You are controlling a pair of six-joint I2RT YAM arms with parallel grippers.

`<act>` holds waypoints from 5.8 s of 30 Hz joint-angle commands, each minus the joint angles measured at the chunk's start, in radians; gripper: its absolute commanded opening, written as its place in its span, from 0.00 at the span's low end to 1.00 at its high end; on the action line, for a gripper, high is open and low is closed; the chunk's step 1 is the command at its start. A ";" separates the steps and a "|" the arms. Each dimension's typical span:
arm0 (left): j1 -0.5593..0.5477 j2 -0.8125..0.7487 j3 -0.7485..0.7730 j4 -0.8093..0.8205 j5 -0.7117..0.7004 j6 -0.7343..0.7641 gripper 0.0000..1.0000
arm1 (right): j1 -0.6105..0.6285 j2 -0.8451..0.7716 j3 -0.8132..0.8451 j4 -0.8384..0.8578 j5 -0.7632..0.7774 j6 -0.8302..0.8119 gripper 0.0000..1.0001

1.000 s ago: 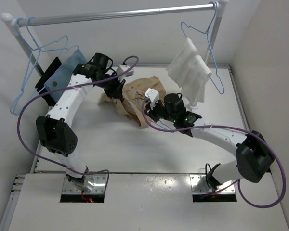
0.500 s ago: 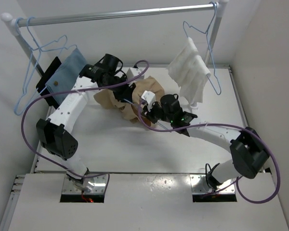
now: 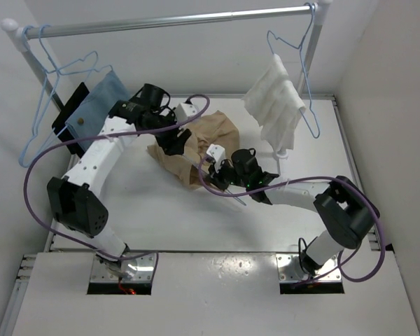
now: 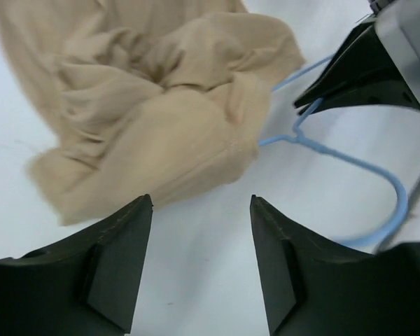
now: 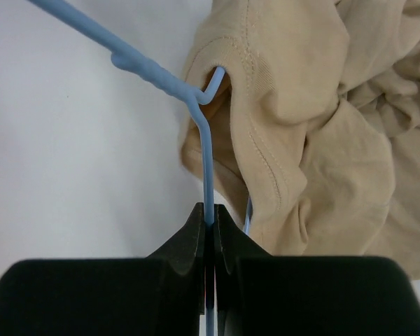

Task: Place the t-shirt on the hanger
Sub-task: Place tshirt on hanger

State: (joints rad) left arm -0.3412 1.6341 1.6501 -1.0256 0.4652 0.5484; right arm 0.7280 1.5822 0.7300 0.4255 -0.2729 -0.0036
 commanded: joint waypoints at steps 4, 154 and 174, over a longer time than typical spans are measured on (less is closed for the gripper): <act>0.008 -0.108 -0.084 0.068 -0.063 0.248 0.68 | -0.006 -0.008 0.003 0.136 -0.045 0.034 0.00; 0.045 0.336 -0.088 -0.275 0.623 1.362 0.39 | 0.002 -0.087 0.149 0.119 0.014 -0.006 0.00; 0.073 0.250 -0.082 -0.275 0.409 1.433 0.00 | -0.009 -0.096 0.331 -0.237 0.075 0.072 0.65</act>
State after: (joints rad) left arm -0.2668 1.9507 1.5749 -1.2781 0.9482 1.9057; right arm 0.7223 1.5406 0.9562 0.2245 -0.2447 -0.0006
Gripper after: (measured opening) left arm 0.089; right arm 0.647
